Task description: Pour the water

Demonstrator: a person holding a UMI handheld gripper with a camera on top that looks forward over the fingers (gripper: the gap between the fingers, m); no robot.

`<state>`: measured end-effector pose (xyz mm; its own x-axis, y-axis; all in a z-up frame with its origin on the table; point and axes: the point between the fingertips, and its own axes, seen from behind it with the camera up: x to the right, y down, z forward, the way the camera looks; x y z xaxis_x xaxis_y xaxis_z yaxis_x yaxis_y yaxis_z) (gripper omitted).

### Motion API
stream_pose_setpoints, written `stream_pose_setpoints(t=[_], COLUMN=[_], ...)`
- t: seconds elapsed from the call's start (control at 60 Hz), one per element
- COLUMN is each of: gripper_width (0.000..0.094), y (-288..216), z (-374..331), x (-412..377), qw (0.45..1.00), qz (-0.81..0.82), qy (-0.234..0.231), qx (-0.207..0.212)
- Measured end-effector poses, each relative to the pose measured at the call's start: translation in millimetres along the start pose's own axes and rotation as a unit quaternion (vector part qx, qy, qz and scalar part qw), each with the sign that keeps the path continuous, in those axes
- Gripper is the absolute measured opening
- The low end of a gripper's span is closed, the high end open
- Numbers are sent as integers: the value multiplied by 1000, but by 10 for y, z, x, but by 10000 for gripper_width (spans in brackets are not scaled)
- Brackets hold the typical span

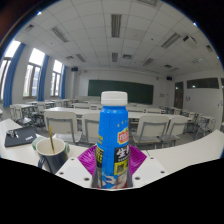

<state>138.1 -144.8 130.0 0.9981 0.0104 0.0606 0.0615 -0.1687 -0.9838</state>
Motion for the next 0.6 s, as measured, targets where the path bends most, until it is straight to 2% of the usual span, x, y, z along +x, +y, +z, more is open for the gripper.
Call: stream_pose_setpoints(t=[0.117,0.133,0.15,0.217,0.317,0.383,0.467,0.533,0.55,0.6], gripper_width=[394,393,395,409,605,858,847,849,856,850], y=[47,124,106,130,205,338,262,265,226,174], z=[-284,-540,-335,-473,-655,-769,-1042,-1488,-1370,-1647], x=[89,136,104,155,225,299,396,447,335,332], qw=[1000,1000,1000,1000,999,997,997,997,997,997], qz=[8,10,12,20,9,3,-6,-26,-30,-34], qy=[-6,-8,-9,-13,-14,-6,7,-10,-12,-21], qx=[-8,-8,-8,-16,-42,-79,-72,-70,-69,-63])
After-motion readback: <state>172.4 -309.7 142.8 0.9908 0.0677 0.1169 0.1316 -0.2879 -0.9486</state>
